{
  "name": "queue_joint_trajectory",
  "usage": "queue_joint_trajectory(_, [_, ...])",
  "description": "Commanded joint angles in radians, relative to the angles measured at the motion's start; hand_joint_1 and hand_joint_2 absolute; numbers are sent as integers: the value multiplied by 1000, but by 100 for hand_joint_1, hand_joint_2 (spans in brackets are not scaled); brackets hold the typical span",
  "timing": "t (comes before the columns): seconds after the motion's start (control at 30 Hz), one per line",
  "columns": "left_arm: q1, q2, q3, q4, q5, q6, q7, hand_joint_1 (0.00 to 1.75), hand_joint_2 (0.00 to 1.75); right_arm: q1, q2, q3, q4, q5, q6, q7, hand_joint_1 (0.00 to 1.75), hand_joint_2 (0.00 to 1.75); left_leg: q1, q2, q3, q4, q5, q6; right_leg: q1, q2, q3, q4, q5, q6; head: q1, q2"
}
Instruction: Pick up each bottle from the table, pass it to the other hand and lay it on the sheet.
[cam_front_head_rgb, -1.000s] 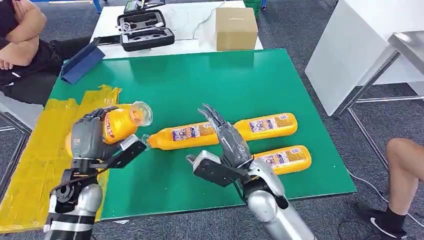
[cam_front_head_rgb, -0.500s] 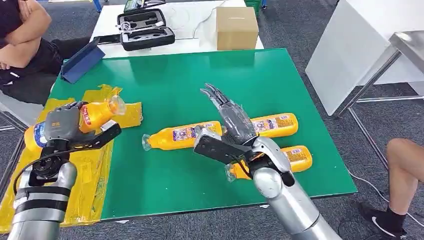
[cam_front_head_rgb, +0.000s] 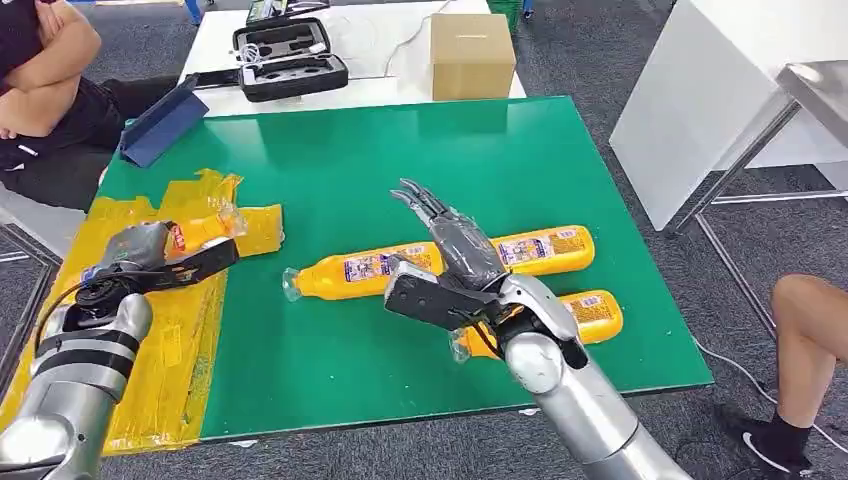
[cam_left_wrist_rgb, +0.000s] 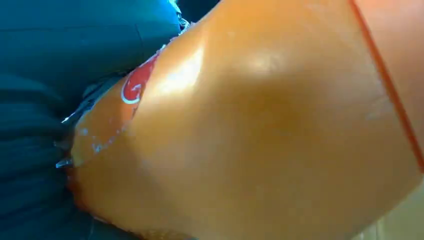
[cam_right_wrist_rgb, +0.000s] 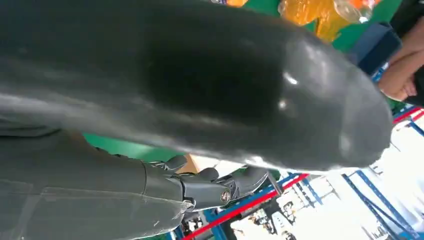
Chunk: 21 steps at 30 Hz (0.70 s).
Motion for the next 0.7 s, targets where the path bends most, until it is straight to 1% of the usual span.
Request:
queue_joint_trajectory(0.03, [-3, 43, 15, 319, 53, 26, -46, 175, 175, -72, -57, 60, 86, 3, 10, 3, 0, 0, -1, 4, 8, -2, -3, 0, -1, 2, 7, -1, -2, -1, 0, 0])
queue_joint_trajectory(0.1, [-1, 51, 21, 322, 63, 35, -68, 175, 175, -73, -64, 61, 84, 1, 12, 2, 0, 0, -1, 3, 4, -1, -2, 0, 0, 2, 3, -1, -1, -1, 0, 0])
queue_joint_trajectory(0.13, [-3, 51, 20, 316, 65, 31, -73, 175, 175, -72, -64, 59, 87, -3, 14, 1, 0, 0, 0, 3, 6, 0, -3, 0, 0, 2, 5, 0, -2, -1, 0, 0])
queue_joint_trajectory(0.17, [-3, 51, 15, 307, 64, 21, -77, 175, 175, -68, -61, 55, 93, -7, 15, 0, 0, 0, 0, 2, 4, 0, -2, 0, 0, 0, 3, 0, -1, -1, 0, 0])
queue_joint_trajectory(0.23, [-12, 52, -4, 299, 53, 3, -84, 175, 175, -70, -51, 61, 123, -9, 18, -1, 0, 0, 0, 1, 6, -1, -2, -1, 0, 0, 6, 0, -2, -1, 0, 0])
queue_joint_trajectory(0.27, [-14, 55, -18, 297, 46, -10, -93, 175, 175, -72, -46, 65, 139, -12, 20, -2, 0, 0, 0, 1, 4, -1, -1, -1, 0, 0, 4, -1, -1, -1, 0, 0])
queue_joint_trajectory(0.3, [-16, 59, -31, 296, 46, -26, -108, 127, 175, -75, -37, 68, 161, -19, 22, -5, 0, 0, 0, 2, 4, -1, -1, -1, 0, 1, 4, -1, 0, -1, 0, 0])
queue_joint_trajectory(0.33, [-13, 62, -36, 290, 51, -22, -125, 0, 175, -77, -33, 73, 173, -18, 21, -5, 0, 0, 0, 3, 6, -1, -2, -1, 0, 2, 5, -1, -1, -1, 0, 0])
queue_joint_trajectory(0.4, [-6, 65, -41, 274, 87, -29, -180, 0, 175, -81, -25, 89, 195, -19, 23, -8, 0, 0, -1, 3, 5, -1, -1, -1, 0, 2, 3, 0, 0, -1, 0, 0])
queue_joint_trajectory(0.43, [3, 66, -38, 262, 106, -31, -198, 0, 175, -83, -23, 94, 200, -18, 23, -7, 0, 0, 0, 4, 7, -1, -2, -1, 0, 2, 5, 0, 0, -2, 0, 0])
queue_joint_trajectory(0.57, [42, 72, -58, 192, 150, -21, -237, 0, 175, -83, -22, 103, 201, -18, 22, -7, 0, 0, -1, 2, 6, -1, 0, -2, 0, 1, 4, 1, 0, -1, 0, 0])
queue_joint_trajectory(0.63, [55, 86, -94, 159, 162, -34, -270, 0, 175, -81, -16, 100, 213, -24, 24, -5, 0, 0, -1, 2, 7, -1, -1, -2, 0, 1, 6, 1, -1, -2, 0, 0])
queue_joint_trajectory(0.67, [54, 92, -106, 152, 177, -53, -289, 0, 0, -81, -12, 98, 225, -28, 27, -5, 0, 0, -1, 2, 6, -1, 0, -2, 0, 1, 5, 1, -1, -1, 0, 0])
queue_joint_trajectory(0.7, [58, 97, -115, 139, 205, -69, -315, 0, 0, -81, -7, 98, 244, -28, 25, -7, 0, 0, -1, 1, 5, -1, 0, -2, 0, 1, 4, 2, 0, -1, 0, 0])
